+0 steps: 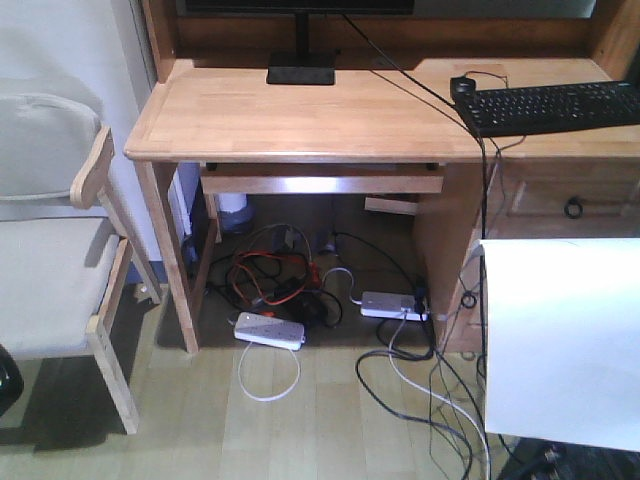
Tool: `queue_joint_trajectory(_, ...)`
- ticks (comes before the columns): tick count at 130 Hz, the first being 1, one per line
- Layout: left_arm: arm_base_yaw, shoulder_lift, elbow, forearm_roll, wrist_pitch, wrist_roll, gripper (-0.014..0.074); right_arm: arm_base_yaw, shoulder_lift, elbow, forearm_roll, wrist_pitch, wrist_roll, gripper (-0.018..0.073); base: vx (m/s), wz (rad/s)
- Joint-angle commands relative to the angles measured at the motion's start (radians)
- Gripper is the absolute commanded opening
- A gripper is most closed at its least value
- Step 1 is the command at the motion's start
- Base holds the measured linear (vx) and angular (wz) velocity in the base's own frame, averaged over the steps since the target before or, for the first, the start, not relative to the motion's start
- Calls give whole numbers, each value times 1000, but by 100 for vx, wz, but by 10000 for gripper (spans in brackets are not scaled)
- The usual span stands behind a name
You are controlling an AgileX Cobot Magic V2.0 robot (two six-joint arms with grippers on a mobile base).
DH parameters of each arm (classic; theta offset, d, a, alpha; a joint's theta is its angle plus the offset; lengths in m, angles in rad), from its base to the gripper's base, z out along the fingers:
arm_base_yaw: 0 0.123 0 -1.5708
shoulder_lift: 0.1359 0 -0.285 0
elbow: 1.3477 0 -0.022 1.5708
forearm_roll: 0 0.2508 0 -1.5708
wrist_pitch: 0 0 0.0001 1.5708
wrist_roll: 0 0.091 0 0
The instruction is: Grab stapler and paper to desk for stapling
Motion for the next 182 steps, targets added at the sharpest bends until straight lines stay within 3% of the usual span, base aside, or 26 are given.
queue_joint_trajectory(1, -4, 15, -26, -17, -116, 2, -6, -7, -3, -29, -7, -57, -5, -7, 39, 5)
queue_joint_trajectory(182, -4, 15, -26, -17, -116, 2, -6, -7, -3, -29, -7, -54, -5, -7, 37, 0)
